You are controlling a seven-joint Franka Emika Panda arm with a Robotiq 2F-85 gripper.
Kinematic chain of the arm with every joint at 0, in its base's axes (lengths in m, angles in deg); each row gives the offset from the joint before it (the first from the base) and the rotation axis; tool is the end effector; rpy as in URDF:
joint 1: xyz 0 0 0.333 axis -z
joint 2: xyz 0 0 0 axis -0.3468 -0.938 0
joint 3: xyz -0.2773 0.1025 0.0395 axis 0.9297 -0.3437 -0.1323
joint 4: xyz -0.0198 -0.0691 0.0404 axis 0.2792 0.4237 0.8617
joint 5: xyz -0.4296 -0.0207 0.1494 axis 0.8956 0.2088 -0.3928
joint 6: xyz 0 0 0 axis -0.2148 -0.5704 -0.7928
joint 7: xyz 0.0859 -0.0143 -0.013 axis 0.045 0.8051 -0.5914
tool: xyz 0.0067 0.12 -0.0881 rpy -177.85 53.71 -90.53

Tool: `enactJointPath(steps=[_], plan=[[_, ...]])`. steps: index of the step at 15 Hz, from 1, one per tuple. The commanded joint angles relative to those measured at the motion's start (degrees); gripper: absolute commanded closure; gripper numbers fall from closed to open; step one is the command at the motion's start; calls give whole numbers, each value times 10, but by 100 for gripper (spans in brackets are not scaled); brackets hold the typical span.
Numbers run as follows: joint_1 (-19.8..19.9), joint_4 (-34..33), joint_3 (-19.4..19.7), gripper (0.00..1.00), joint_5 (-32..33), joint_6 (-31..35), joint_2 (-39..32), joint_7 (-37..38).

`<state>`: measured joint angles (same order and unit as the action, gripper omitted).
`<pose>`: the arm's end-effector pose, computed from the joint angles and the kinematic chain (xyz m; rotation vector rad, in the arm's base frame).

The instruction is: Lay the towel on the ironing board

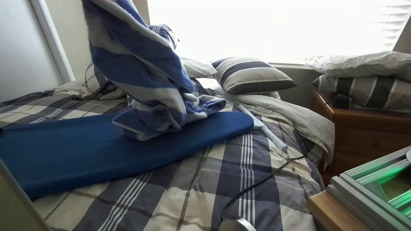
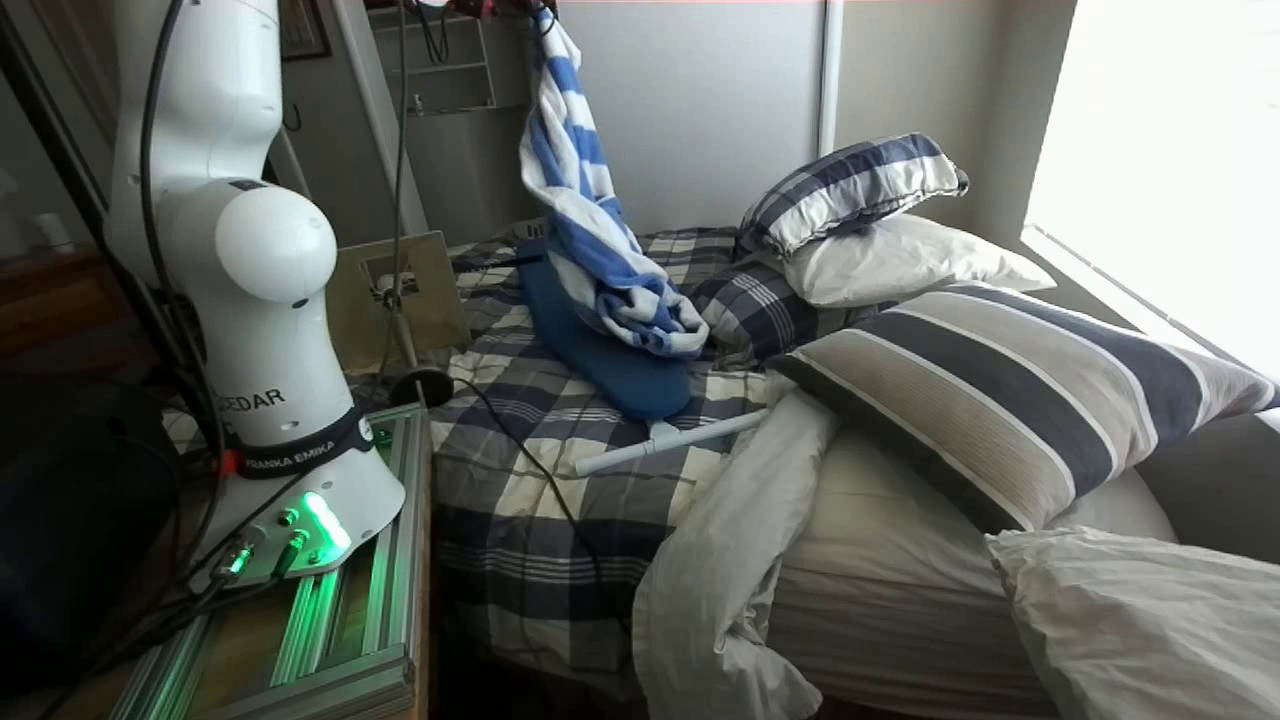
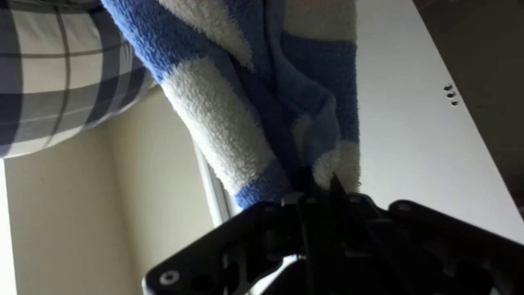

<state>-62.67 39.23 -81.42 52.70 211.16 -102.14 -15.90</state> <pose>0.4066 0.6869 0.6281 -2.2955 -0.4334 -1.1782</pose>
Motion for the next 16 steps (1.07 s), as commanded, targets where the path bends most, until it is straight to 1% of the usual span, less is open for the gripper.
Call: enactJointPath(steps=[1, 4, 6, 7, 11, 12, 13, 14, 15, 16], plan=[[-76, -138, 53, 99, 28, 46, -102, -44], [-133, -210, 116, 99, 23, 61, -161, -62], [-169, -256, 167, 99, 24, 47, -196, -59], [-181, -279, 185, 99, 16, 38, -215, -67], [-213, -365, 232, 99, -9, -15, -293, -97], [-219, -386, 240, 99, -9, -27, -312, -106], [-222, -406, 240, 99, -18, -42, -331, -122], [-221, -418, 230, 69, -37, -54, -344, -148], [-222, -429, 226, 68, -50, -61, -356, -172], [-225, -442, 227, 62, -66, -72, -367, -193]])
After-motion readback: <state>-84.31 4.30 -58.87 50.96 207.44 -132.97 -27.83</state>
